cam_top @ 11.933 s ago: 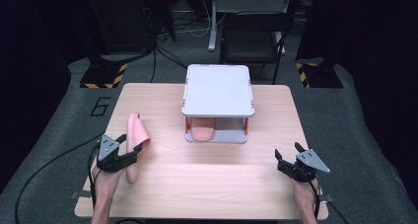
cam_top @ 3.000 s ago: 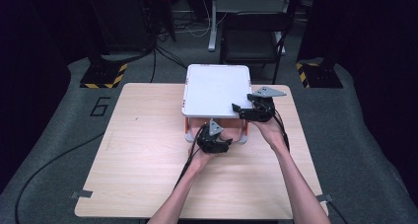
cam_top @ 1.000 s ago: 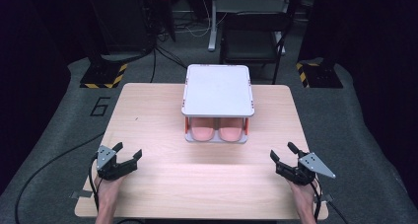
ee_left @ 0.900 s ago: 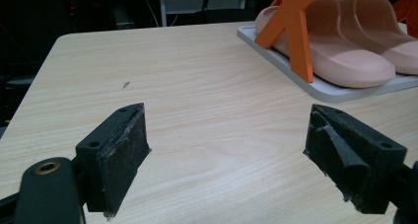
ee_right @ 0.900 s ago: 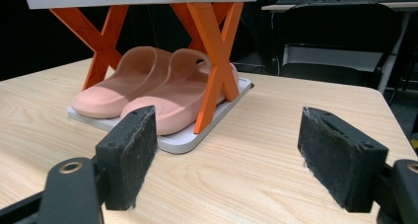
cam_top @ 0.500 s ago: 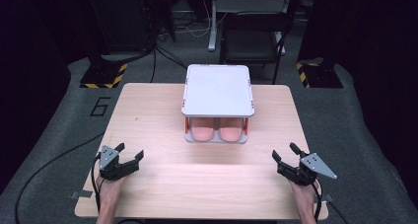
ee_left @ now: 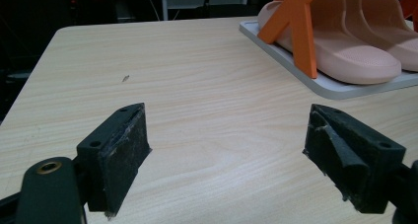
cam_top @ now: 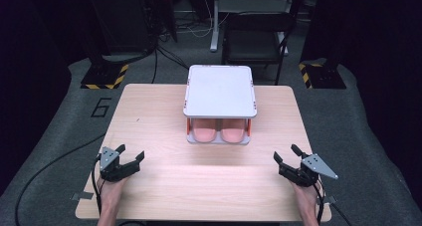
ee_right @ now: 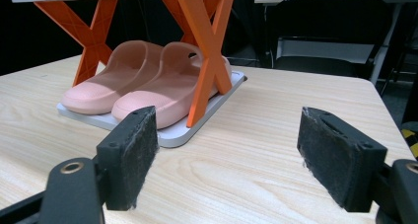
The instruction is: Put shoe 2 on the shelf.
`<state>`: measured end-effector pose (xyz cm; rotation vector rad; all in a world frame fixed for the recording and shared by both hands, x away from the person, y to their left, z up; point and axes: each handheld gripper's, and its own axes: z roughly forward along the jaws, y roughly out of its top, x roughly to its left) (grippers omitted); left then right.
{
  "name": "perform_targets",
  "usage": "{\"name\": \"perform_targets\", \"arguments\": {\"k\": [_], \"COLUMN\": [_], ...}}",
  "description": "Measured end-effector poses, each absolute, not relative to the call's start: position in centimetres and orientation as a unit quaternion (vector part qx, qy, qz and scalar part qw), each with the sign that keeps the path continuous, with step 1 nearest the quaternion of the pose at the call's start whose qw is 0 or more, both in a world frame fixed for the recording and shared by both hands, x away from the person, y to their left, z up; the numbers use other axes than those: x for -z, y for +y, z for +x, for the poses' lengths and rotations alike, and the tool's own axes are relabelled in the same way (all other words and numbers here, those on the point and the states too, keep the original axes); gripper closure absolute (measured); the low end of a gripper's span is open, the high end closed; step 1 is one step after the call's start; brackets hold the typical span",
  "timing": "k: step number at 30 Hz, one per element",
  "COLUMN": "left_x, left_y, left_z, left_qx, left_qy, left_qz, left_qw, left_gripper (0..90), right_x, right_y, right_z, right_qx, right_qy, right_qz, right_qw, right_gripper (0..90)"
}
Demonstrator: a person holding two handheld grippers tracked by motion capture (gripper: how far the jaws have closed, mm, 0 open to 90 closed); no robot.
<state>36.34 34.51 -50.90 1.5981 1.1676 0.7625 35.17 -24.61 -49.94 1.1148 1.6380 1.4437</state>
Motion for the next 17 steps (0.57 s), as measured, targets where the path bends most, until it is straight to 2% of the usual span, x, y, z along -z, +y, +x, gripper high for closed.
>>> {"name": "perform_targets", "arguments": {"k": [17], "left_x": [50.94], "left_y": [34.56], "left_z": [36.37], "left_qx": [-0.310], "left_qy": [0.482], "left_qz": [0.655], "left_qw": [0.493], "left_gripper": [16.4], "right_x": [50.09], "right_y": [-24.57], "right_z": [35.31], "right_qx": [-0.545], "right_qy": [0.635], "right_qz": [0.429], "right_qw": [0.340], "right_gripper": [21.0]}}
